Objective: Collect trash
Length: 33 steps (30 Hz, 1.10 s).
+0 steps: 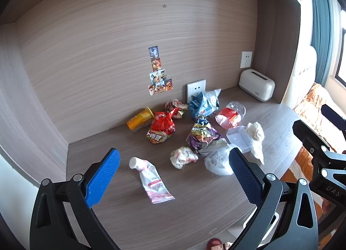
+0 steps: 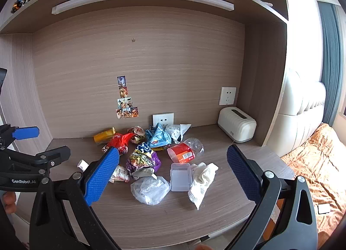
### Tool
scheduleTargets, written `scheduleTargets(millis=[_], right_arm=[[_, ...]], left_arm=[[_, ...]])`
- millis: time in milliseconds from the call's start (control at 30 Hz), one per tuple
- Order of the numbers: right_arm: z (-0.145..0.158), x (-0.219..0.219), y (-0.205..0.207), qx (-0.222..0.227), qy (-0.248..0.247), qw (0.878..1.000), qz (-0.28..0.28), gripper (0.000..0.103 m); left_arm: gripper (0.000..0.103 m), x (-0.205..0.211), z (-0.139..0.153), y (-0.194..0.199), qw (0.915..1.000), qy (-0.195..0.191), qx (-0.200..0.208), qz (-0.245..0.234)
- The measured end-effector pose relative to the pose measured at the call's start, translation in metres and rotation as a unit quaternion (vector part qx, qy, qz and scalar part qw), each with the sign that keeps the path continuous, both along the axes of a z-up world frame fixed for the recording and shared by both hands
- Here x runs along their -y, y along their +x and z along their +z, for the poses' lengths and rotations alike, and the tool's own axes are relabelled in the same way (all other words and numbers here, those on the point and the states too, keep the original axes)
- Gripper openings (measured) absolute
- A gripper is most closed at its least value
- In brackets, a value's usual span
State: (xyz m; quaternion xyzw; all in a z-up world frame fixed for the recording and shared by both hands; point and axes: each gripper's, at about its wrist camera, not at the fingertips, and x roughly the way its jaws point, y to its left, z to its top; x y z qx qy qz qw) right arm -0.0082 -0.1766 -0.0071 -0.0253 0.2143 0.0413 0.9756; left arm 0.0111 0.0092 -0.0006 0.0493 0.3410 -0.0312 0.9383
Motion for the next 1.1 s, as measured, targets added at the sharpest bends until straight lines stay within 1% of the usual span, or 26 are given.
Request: scheduleTargets(millis=[433, 1100], right_arm=[[0.001, -0.002, 0.007, -0.002, 0.002, 1.0, 0.002, 0.1], [0.002, -0.004, 0.013, -0.002, 0.003, 1.0, 0.004, 0.1]], left_arm=[[0.099, 0.0, -0.006, 0.004, 1.0, -0.003, -0.004, -0.006], [0.099, 0.0, -0.004, 0.012, 1.0, -0.003, -0.007, -0.006]])
